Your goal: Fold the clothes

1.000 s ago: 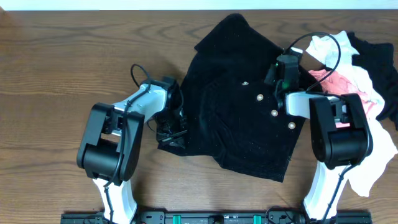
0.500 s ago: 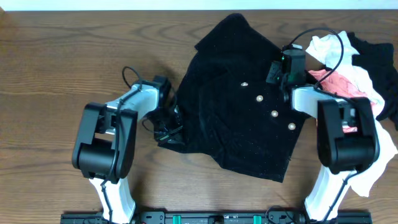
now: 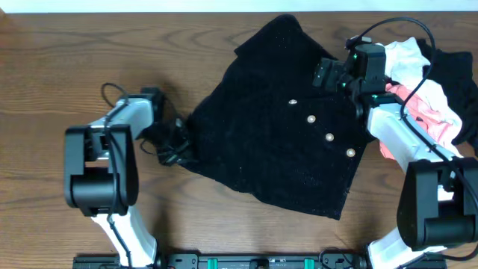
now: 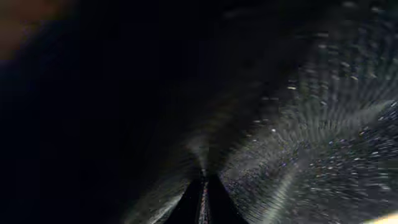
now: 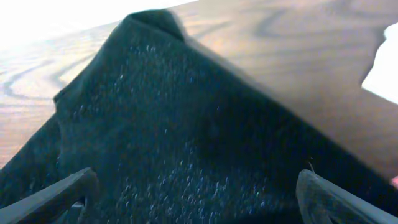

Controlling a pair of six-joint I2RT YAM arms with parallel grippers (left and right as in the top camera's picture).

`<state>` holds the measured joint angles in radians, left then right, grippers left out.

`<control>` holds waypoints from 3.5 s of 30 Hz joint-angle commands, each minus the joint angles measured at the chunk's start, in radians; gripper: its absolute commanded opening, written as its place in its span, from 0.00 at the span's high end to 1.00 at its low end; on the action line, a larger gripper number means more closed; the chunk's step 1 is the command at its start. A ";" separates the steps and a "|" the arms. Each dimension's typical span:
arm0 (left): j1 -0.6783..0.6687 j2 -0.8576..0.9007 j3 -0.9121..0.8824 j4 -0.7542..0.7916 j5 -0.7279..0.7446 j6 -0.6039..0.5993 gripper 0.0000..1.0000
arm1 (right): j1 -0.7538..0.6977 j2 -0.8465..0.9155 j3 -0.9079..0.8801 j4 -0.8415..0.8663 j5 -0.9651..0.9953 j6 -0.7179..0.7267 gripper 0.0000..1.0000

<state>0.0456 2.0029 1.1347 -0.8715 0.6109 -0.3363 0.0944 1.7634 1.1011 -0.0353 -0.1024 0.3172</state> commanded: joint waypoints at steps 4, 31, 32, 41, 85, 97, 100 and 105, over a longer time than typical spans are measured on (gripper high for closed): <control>0.130 0.088 -0.034 0.051 -0.318 0.029 0.94 | -0.004 -0.007 0.012 -0.079 -0.104 -0.004 0.01; 0.402 0.088 -0.034 0.323 -0.335 0.089 0.94 | 0.008 -0.072 0.029 -0.428 -0.296 -0.004 0.01; 0.409 0.088 -0.034 0.336 -0.335 0.089 0.94 | 0.006 -0.090 0.038 -0.440 -0.315 -0.004 0.01; 0.418 0.088 -0.033 0.364 -0.256 0.089 0.58 | -0.029 -0.234 0.091 -0.593 -0.225 0.003 0.01; 0.216 -0.463 -0.017 0.373 -0.099 0.311 0.17 | -0.113 -0.271 -0.174 -0.811 -0.190 0.228 0.19; 0.213 -0.464 -0.017 0.380 -0.098 0.310 0.16 | -0.113 -0.271 -0.285 -0.485 -0.072 0.158 0.95; 0.195 -0.464 -0.017 0.387 -0.099 0.311 0.17 | -0.113 -0.269 -0.285 -0.362 -0.039 0.091 0.99; 0.143 -0.464 -0.017 0.415 -0.107 0.326 0.17 | -0.113 -0.222 -0.284 -0.148 0.000 0.027 0.99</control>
<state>0.2173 1.5597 1.1187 -0.4656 0.5156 -0.0410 -0.0166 1.5105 0.8154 -0.2401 -0.1715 0.4168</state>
